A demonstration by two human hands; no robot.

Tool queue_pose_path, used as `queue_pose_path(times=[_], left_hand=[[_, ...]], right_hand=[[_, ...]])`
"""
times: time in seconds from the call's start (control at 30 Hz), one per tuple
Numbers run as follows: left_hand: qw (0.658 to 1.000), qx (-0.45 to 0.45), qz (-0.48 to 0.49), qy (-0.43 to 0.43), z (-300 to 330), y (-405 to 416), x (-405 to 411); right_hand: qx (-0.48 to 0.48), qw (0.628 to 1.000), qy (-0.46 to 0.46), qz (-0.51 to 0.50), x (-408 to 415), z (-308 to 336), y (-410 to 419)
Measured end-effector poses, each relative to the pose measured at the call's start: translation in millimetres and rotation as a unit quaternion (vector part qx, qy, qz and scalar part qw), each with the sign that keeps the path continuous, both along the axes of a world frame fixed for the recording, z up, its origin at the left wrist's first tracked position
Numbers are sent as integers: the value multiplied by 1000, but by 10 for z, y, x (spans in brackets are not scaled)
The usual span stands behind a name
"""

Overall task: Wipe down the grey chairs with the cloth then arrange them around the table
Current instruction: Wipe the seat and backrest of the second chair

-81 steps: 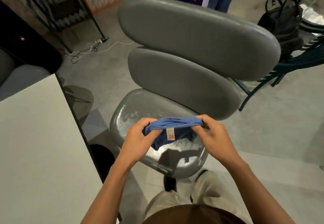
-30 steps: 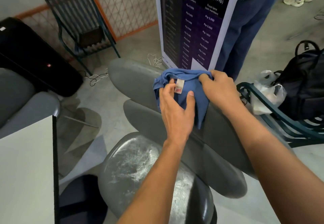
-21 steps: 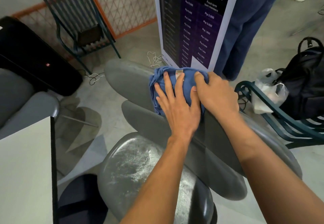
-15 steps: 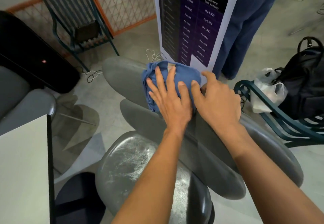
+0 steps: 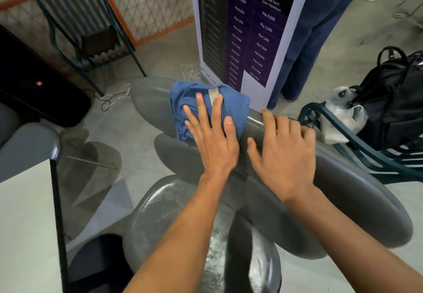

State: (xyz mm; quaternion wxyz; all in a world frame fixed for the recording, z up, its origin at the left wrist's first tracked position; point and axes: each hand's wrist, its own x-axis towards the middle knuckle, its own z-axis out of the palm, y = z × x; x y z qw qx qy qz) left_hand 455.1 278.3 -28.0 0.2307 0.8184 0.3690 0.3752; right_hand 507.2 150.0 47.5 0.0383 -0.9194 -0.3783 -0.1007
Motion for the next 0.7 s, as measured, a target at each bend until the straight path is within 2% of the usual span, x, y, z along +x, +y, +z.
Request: queue_pose_path(times=[0.07,0.13,0.23,0.33,0.4,0.5,0.6,0.63,0.7], left_hand=[[1000,3,0,16,9,196,-58],[999,-31,36,3,74,491,-124],[981,-121,125,-81,157,1006,-219],[959,-154,181,-151,163,1245,-222],[935,-208,213,-193,120,1214,-144],[880,-320,247,-249,-163,1069,-134],[821,-477,207,-236,-438,956,-209],[801,-499,215,-252,-455,986,-212],[792,-494,235,-274,-358,1088,-157]], right_hand=[[-14,1000,-11,-15,-29,-9,21],[-22,999,-15,-24,-59,-18,43],[-33,998,-27,-36,-123,-29,95],[-34,997,-45,-51,-204,-47,188],[-34,996,-57,-61,-233,-69,214],[-20,995,-64,-75,-186,-117,183],[-20,993,-65,-92,-116,-137,164],[-22,993,-64,-94,-113,-143,172],[-20,993,-63,-96,-118,-144,194]])
